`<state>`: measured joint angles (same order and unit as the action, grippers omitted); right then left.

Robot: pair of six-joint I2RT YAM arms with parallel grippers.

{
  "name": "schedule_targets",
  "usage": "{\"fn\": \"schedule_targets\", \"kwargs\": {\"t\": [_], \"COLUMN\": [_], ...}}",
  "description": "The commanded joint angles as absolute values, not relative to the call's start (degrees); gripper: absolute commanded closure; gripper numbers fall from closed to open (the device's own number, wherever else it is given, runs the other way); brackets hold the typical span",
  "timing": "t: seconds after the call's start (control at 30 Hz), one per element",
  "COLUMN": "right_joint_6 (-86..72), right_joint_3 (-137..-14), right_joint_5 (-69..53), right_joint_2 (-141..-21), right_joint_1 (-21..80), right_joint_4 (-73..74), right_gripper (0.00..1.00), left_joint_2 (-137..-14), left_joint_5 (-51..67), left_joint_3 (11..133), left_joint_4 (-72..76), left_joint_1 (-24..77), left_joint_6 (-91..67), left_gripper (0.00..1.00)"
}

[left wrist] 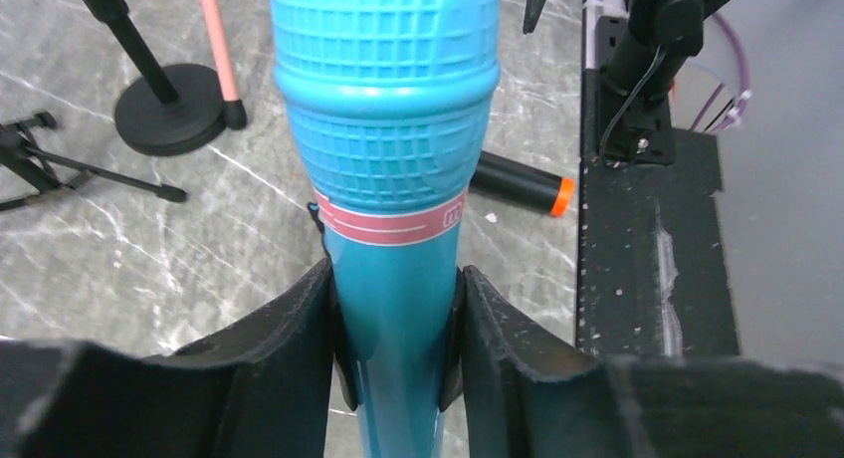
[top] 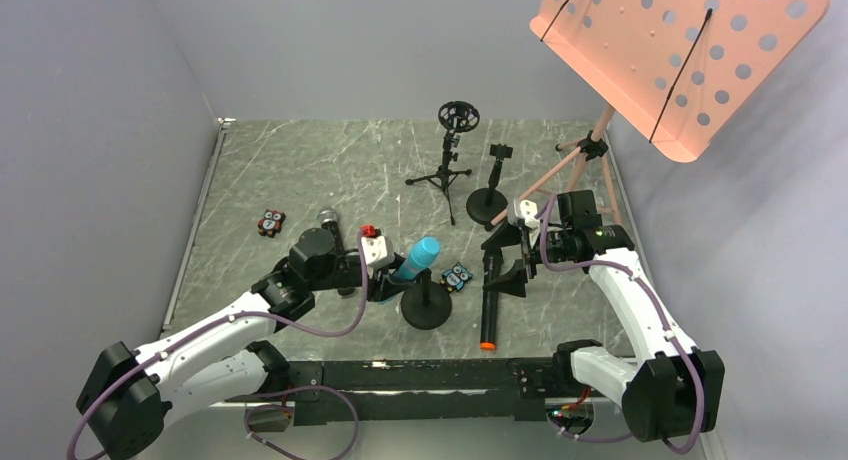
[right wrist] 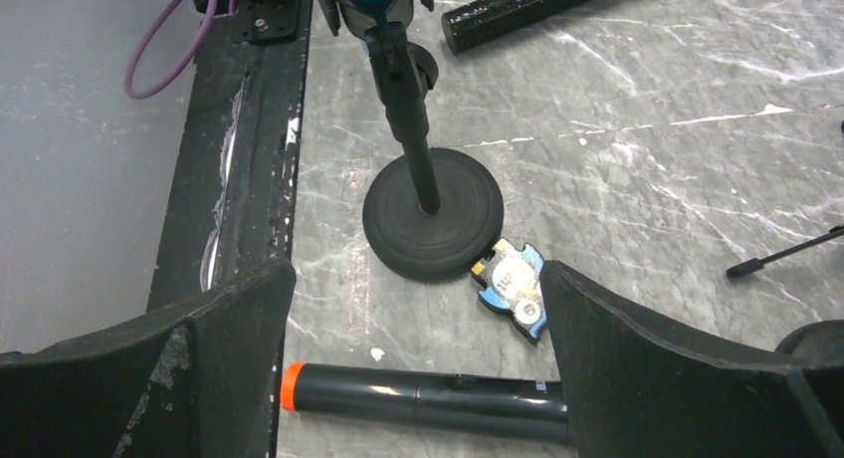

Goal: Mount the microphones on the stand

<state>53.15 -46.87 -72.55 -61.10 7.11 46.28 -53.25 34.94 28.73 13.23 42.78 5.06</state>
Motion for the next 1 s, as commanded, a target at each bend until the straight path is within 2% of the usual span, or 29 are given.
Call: {"fn": "schedule_targets", "kwargs": {"t": [0.0,0.27,0.6,0.97], "right_joint_6": [55.5,55.6,56.1,57.1], "right_joint_3": [-48.5,-48.5,-48.5,-48.7], "right_joint_5": [-75.8,-76.1,-76.3,-76.4], "right_joint_2": [-59.9,-59.3,-58.6,-58.6], "right_joint_1": [6.7,6.2,6.0,6.0], "right_joint_4": [46.3,46.5,46.9,47.7], "right_gripper": [0.00,0.00,0.00,0.00], "left_joint_2": [-53.5,-52.6,-57.1,-69.9], "left_joint_5": [36.7,34.3,31.4,28.5], "left_joint_3": [31.4,37.1,48.9,60.6], "left_joint_4": [11.7,13.7,7.1,12.7], "left_joint_1": [42.9,37.4,28.1,14.3], "left_joint_6": [5.7,-3.5,-2.9,-4.0], "left_gripper": [0.76,0.95,0.96,0.96]}}
